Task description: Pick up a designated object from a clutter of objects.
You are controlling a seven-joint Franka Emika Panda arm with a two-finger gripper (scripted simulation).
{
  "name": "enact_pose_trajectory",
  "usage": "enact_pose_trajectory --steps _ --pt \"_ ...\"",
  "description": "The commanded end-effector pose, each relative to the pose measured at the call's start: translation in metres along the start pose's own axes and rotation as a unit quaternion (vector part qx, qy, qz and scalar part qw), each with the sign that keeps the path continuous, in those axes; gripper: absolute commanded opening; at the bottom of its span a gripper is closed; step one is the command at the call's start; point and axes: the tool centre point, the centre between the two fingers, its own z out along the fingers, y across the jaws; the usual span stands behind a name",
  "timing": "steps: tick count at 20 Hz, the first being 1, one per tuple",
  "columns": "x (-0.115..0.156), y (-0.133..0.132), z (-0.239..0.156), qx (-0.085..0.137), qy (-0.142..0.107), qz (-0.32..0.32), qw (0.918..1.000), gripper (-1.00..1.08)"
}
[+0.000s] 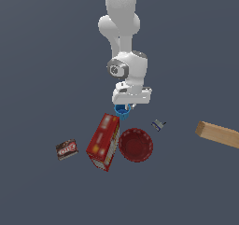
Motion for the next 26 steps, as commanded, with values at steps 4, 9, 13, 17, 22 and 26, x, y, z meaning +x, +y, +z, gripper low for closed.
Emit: enact_pose_trajectory --steps 4,9,13,17,22,26 --pt "0.000 -0.001 0.000 0.000 0.000 -0.001 1.0000 -1.00" --pt "0.000 0.000 0.000 0.000 0.000 0.000 1.0000 -1.00" --pt "0.002 0.000 -0.002 0.000 0.000 0.000 1.0000 -1.00" --pt "0.005 0.000 -0.006 0.000 0.000 0.000 1.0000 -1.00" --pt "0.012 -0.001 -0.012 0.000 -0.001 0.000 1.0000 -1.00" --pt "0.020 -0.001 -0.020 0.001 -0.001 0.000 1.0000 -1.00"
